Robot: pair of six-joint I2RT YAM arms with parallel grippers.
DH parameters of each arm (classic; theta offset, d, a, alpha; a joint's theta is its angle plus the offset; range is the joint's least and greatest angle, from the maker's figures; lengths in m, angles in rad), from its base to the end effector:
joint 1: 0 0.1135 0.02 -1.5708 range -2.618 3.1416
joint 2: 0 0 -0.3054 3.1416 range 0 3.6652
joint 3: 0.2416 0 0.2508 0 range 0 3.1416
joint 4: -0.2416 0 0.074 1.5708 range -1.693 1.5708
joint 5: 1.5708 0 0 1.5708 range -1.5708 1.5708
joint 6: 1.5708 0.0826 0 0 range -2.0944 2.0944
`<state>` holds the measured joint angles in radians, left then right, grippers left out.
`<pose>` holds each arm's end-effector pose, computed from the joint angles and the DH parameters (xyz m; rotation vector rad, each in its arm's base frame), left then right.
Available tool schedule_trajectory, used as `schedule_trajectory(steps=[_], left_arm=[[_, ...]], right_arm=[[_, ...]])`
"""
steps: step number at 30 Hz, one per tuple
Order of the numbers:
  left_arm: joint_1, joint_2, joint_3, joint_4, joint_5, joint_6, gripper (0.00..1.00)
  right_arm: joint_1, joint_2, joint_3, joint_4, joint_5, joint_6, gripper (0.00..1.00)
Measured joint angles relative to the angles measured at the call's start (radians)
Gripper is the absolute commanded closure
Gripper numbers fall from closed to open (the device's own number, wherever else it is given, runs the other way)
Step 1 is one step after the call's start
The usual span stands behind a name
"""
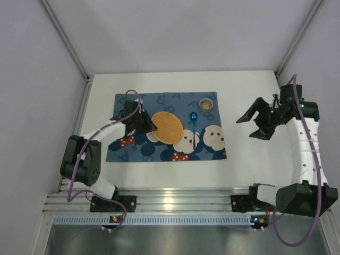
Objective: Set the dinner table for one person
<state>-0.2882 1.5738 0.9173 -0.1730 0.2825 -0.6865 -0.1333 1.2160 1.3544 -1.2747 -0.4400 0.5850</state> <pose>0.3328 -0.1227 0.2047 -0.3599 2.4834 -0.7708 0.2122 0.0070 0.3580 0.8324 2.6000 0.7290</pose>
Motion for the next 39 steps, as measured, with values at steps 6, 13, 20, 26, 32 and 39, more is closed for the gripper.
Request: schedule_trajectory(steps=[6,13,20,26,32,39], left_arm=[[0.004,0.026,-0.018,-0.063,-0.11,0.048,0.64],[0.006,0.028,-0.028,-0.116,-0.167,0.094,0.56],[0.012,-0.046,0.034,-0.225,-0.219,0.142,0.43],[0.044,-0.3,-0.001,-0.098,-0.367,0.24,0.42],[0.045,-0.552,-0.354,0.394,-0.531,0.491,0.36],[0.057,-0.462,-0.521,0.609,-0.612,0.631,0.32]], right_arm=[[0.0,0.0,0.0,0.004,0.024,0.0,0.19],[0.0,-0.001,-0.045,0.022,0.043,0.001,0.19],[0.0,-0.001,-0.045,0.071,0.016,-0.008,0.14],[0.075,-0.013,0.063,0.179,-0.015,-0.029,0.1],[0.357,-0.291,-0.017,0.492,0.198,-0.062,0.0],[0.428,-0.727,-0.317,0.776,0.341,-0.2,0.0]])
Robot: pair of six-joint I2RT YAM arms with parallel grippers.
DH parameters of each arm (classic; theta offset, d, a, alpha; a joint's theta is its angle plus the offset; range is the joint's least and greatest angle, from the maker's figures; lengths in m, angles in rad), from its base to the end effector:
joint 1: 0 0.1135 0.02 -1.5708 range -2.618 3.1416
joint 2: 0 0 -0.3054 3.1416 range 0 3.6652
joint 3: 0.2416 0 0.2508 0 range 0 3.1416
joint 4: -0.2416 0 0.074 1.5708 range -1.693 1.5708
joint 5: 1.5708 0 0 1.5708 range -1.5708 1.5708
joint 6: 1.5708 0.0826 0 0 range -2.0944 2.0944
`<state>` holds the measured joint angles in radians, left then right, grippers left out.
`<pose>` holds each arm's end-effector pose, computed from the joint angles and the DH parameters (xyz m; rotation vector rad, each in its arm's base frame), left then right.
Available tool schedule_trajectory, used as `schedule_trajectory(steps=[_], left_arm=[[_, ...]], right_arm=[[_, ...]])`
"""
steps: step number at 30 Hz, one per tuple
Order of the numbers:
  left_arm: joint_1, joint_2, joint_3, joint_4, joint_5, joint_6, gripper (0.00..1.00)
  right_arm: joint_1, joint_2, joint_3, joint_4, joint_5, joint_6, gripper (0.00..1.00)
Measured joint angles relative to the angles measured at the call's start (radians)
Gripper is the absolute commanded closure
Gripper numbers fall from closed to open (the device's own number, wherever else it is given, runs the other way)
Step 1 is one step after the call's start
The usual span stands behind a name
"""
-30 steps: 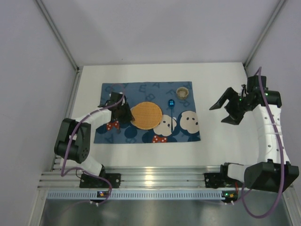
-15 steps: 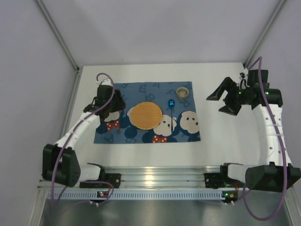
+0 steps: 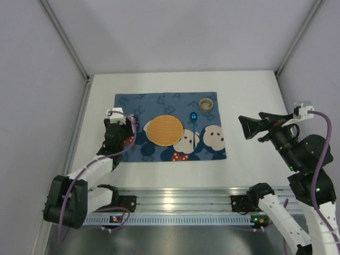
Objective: Set the dinner table for one person
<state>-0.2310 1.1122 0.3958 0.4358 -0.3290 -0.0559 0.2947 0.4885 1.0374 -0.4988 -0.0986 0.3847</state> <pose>0.2534 -0.0322 0.2305 -0.0674 1.8360 0.1034 0.0768 0.0318 0.4429 -0.0106 1.5528 0.6154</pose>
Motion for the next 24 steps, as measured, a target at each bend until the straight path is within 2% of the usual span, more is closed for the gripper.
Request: schedule_trajectory(steps=[4,9,12,13,17,21,24], left_arm=[[0.047,0.079,-0.078,0.129,0.045,0.002,0.32],[0.074,0.232,-0.11,0.283,0.117,-0.005,0.35],[0.079,0.324,-0.064,0.286,0.133,-0.004,0.52],[0.083,0.353,-0.035,0.279,0.139,-0.002,0.52],[0.105,0.401,0.019,0.332,0.166,0.045,0.39],[0.164,0.433,-0.085,0.53,0.176,0.038,0.37],[0.181,0.473,-0.093,0.537,0.175,0.03,0.3]], right_arm=[[0.0,-0.015,-0.001,-0.014,0.019,-0.05,0.0],[0.0,-0.019,-0.001,-0.116,0.018,-0.048,0.0],[0.0,-0.04,-0.001,-0.173,0.008,-0.042,0.0],[0.0,-0.049,-0.001,-0.185,0.006,-0.043,0.0],[0.0,-0.062,0.007,-0.228,0.0,-0.058,0.0],[0.0,-0.06,0.011,-0.241,-0.004,-0.074,0.0],[0.0,-0.053,0.01,-0.245,-0.012,-0.079,0.0]])
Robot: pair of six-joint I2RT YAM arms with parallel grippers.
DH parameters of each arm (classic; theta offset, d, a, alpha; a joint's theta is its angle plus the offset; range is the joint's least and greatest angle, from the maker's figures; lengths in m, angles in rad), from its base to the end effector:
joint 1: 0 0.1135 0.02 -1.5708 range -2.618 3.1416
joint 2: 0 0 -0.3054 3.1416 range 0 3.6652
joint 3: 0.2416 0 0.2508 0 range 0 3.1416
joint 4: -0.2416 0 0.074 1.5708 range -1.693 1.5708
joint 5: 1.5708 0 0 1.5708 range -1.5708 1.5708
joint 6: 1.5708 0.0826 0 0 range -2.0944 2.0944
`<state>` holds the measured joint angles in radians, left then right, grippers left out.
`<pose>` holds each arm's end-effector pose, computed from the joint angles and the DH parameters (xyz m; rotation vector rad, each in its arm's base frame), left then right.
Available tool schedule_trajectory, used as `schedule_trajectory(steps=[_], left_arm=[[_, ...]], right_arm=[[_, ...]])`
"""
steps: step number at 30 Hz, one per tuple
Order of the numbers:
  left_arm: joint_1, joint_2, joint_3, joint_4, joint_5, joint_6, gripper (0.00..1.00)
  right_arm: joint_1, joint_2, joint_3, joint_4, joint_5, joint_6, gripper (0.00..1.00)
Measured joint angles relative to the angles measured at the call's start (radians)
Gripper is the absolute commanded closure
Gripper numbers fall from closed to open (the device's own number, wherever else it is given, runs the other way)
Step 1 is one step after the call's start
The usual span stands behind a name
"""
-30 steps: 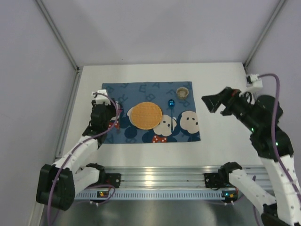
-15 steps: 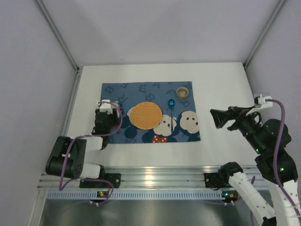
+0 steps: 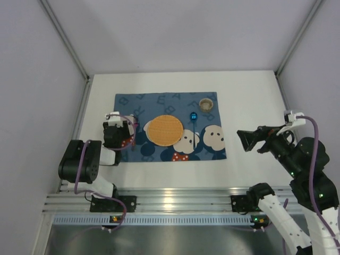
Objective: Set the dinner table for one person
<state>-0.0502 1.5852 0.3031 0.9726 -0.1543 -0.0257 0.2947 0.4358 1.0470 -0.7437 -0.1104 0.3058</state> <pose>0.2997 -0.0024 0.1551 -0.0828 1.8757 0.0929 0.0575 0.0270 0.4107 -0.0741 1.7306 0.5394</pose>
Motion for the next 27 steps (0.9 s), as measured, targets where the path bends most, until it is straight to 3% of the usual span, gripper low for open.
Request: schedule_trajectory(steps=[1,7,15,27], left_arm=[[0.0,0.001,0.0,0.008,0.0,0.0,0.02],[-0.001,0.001,0.0,0.058,0.003,-0.005,0.01],[-0.001,0.001,0.0,0.068,0.004,-0.005,0.01],[-0.001,0.001,0.0,0.068,0.004,-0.005,0.01]], right_arm=[[0.0,0.003,-0.002,0.0,-0.004,-0.001,0.0],[0.001,0.063,-0.071,0.047,0.006,0.005,0.0],[0.003,0.402,-0.093,0.236,0.024,0.077,0.0],[-0.007,0.457,-0.552,0.721,0.221,-0.329,0.0]])
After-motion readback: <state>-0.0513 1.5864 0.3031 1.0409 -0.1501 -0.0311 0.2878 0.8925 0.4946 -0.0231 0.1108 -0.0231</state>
